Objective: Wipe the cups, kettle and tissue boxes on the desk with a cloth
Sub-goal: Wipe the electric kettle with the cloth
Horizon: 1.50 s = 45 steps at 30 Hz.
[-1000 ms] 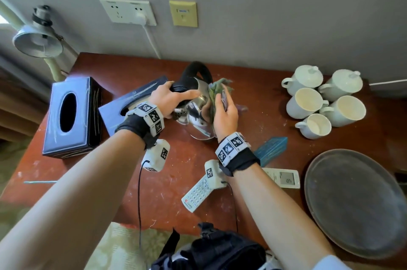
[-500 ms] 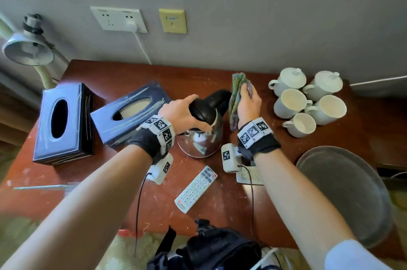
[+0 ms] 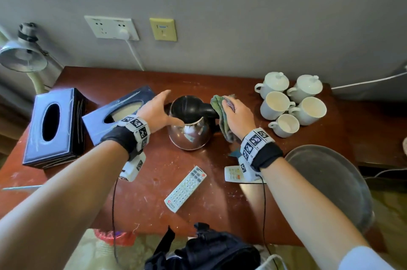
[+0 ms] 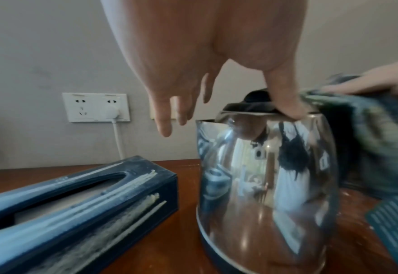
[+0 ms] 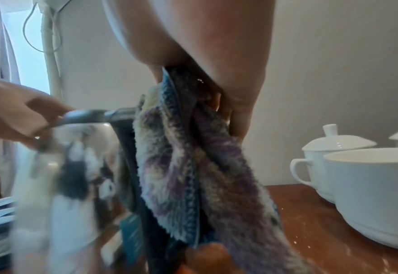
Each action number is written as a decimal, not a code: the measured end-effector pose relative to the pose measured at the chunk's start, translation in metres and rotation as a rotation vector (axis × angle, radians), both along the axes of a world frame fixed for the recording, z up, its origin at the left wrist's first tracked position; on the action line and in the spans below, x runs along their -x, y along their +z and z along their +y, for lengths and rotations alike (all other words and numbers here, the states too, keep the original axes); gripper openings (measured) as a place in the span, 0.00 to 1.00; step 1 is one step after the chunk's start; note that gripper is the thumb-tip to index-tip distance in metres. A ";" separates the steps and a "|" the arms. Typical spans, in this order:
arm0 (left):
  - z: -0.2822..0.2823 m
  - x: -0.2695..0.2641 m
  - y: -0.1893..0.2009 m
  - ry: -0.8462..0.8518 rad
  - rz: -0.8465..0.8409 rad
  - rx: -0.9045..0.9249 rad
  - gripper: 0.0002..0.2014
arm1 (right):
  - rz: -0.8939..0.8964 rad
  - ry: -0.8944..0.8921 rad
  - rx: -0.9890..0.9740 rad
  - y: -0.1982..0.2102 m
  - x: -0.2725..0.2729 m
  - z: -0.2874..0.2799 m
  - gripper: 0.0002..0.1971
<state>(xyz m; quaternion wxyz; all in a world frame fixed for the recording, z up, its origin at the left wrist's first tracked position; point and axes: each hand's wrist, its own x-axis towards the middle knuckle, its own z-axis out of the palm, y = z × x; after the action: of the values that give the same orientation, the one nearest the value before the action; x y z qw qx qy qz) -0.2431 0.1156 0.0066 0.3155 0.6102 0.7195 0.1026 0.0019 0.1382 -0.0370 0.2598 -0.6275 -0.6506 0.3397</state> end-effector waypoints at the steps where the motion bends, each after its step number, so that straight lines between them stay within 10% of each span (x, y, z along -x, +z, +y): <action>1: 0.003 0.004 0.000 0.023 0.017 -0.025 0.49 | 0.006 -0.001 0.021 -0.001 -0.003 -0.007 0.19; 5: 0.012 -0.005 -0.003 0.023 0.027 -0.013 0.37 | 0.015 0.041 0.069 -0.014 -0.006 -0.028 0.18; 15: 0.025 -0.056 -0.007 0.100 -0.039 0.028 0.50 | 0.466 -0.416 0.062 -0.023 -0.012 -0.018 0.17; 22: 0.023 -0.074 -0.005 -0.178 -0.155 -0.006 0.50 | 0.380 -0.251 -0.010 -0.011 -0.007 -0.007 0.19; 35: 0.046 -0.058 -0.012 0.004 -0.215 0.039 0.45 | 0.501 -0.271 0.349 -0.020 0.024 0.047 0.25; 45: 0.047 -0.084 -0.017 -0.082 0.132 0.064 0.58 | 0.542 -0.446 0.508 -0.057 0.020 0.026 0.26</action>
<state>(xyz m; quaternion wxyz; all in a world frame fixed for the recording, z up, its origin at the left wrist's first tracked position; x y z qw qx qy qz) -0.1591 0.1625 -0.0101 0.2908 0.6343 0.7159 0.0261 -0.0181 0.1646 -0.0940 0.3258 -0.6849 -0.3030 0.5771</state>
